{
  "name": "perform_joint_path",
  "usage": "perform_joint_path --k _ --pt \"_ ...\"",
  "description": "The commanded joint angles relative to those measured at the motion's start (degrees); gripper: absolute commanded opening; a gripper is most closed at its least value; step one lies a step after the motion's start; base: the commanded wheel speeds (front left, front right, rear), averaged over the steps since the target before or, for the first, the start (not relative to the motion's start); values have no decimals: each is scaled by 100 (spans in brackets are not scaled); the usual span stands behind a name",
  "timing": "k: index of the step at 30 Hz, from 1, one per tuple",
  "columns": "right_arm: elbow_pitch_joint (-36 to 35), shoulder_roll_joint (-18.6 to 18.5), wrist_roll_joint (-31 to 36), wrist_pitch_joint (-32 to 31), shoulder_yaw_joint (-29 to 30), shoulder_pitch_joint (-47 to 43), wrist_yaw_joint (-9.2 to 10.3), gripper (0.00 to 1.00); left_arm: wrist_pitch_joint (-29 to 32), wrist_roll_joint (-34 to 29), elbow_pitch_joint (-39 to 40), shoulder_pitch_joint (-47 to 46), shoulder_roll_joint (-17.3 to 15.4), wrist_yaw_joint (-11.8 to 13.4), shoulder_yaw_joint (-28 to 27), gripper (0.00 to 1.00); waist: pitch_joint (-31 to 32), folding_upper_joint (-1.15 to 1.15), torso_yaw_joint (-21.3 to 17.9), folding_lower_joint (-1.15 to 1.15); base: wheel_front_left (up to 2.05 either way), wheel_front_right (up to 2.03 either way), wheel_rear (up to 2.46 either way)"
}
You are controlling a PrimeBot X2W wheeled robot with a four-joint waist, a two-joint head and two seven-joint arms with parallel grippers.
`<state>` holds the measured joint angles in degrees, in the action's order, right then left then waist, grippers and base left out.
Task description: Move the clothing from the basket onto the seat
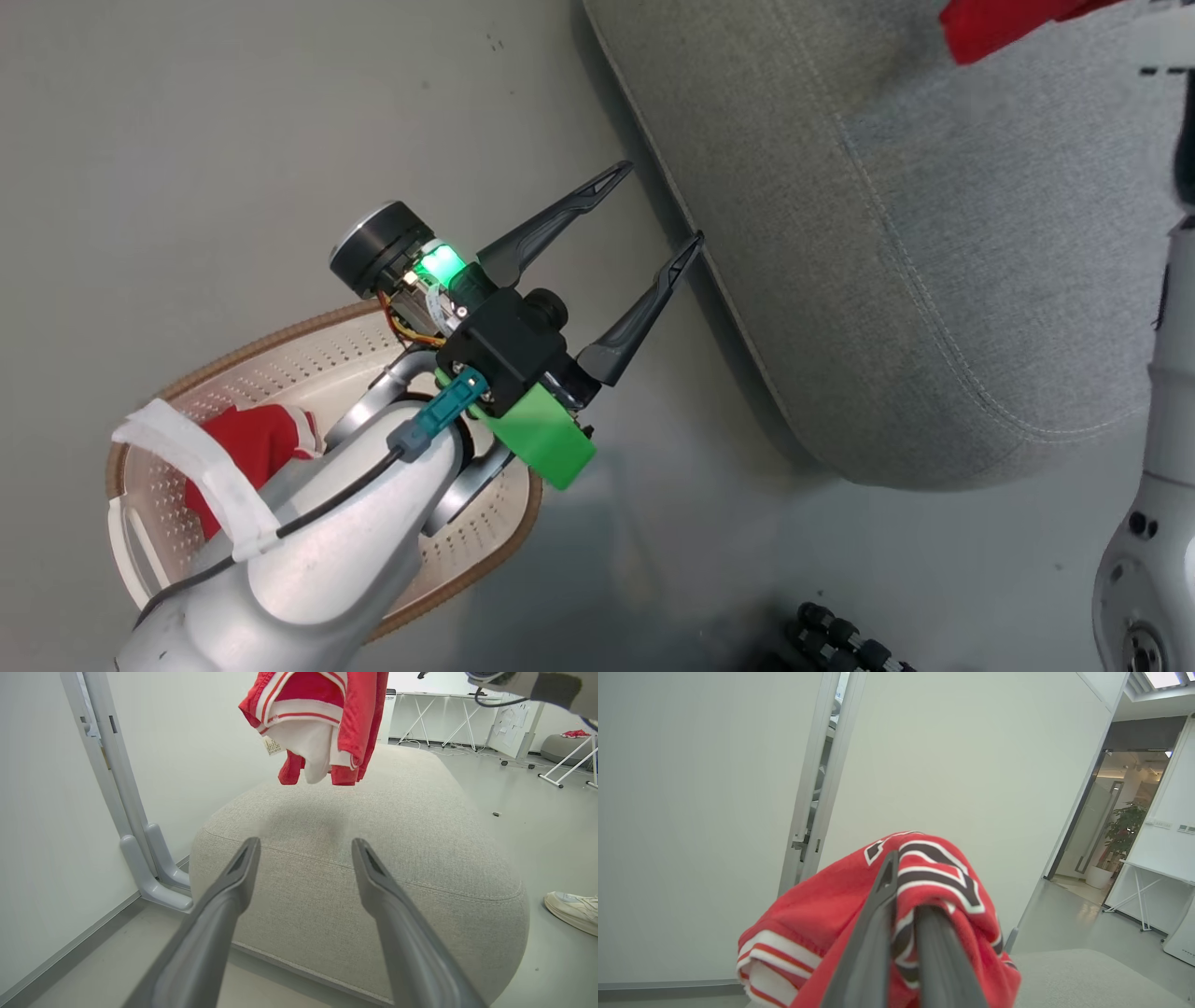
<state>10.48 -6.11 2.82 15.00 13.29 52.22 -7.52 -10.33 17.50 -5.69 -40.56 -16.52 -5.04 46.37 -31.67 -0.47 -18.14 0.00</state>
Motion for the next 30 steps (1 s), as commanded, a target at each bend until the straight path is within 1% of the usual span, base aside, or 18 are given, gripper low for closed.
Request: perform_joint_path --k 1,6,10,16,19,23,30 --pt "15 -82 78 28 81 191 7 0 10 -40 39 -123 -40 -22 -15 100 -377 47 259 0 0 0 0" --pt "278 -484 238 28 371 810 7 0 43 -69 117 -264 -80 -23 -23 100 -676 47 376 0 0 0 0" --pt "530 -677 166 28 720 1195 7 0 46 -99 152 -331 -123 -12 -24 100 -861 47 421 0 0 0 0" --pt "1036 -881 299 27 1032 1337 7 0 65 -109 181 -393 -206 -11 -12 100 -1046 47 449 0 0 0 0" --pt "1429 -902 363 28 1178 1349 7 0 77 -112 207 -424 -245 -14 -15 100 -1117 47 448 0 0 0 0" --pt "2052 -836 473 28 1355 1295 7 0 84 -102 223 -448 -289 -19 -3 100 -1169 47 452 0 0 0 0" --pt "2521 -508 507 22 1569 960 7 0 75 -79 189 -501 -241 -16 56 100 -1153 47 492 0 0 0 0"
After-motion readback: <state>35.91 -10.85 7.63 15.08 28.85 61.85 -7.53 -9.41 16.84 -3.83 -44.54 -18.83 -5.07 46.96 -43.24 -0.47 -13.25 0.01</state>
